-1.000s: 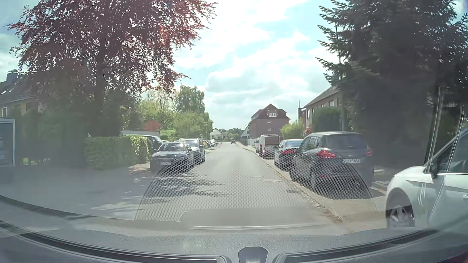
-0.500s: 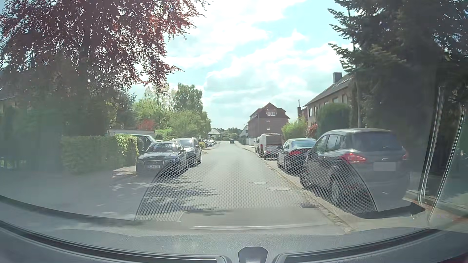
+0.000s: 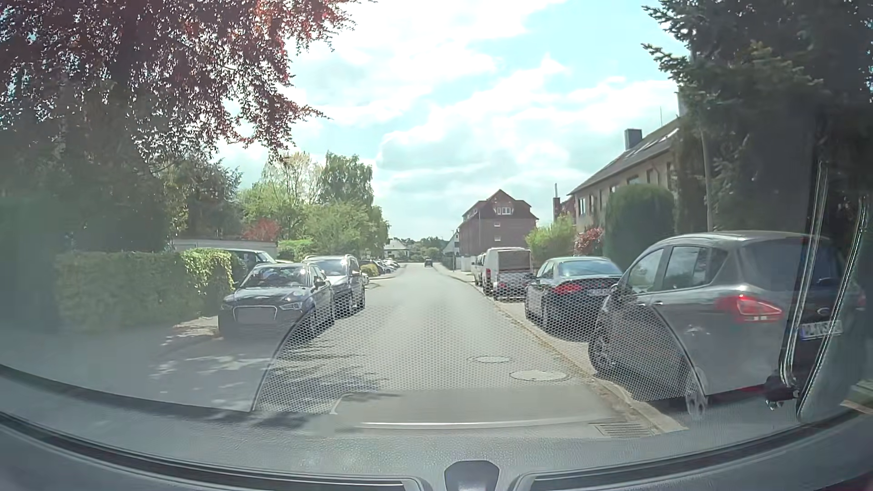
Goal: Follow the waypoints while adhering to traffic rules and regulations
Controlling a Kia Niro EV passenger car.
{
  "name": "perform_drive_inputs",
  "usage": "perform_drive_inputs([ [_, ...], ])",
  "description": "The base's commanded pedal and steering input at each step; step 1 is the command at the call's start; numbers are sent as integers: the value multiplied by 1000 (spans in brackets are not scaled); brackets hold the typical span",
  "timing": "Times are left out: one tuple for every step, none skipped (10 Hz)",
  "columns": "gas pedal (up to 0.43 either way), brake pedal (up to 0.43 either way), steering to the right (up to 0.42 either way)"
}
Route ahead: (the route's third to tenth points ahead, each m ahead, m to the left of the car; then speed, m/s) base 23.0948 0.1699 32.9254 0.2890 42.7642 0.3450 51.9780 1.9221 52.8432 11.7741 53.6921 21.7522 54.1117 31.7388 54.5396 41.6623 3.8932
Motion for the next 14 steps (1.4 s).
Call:
perform_drive_inputs([
  [28,0,17],
  [28,0,17],
  [28,0,19],
  [28,0,21],
  [28,0,21],
  [28,0,22],
  [28,0,22],
  [28,0,22],
  [28,0,22],
  [28,0,21],
  [28,0,21],
  [28,0,18],
  [28,0,13],
  [20,0,6],
])
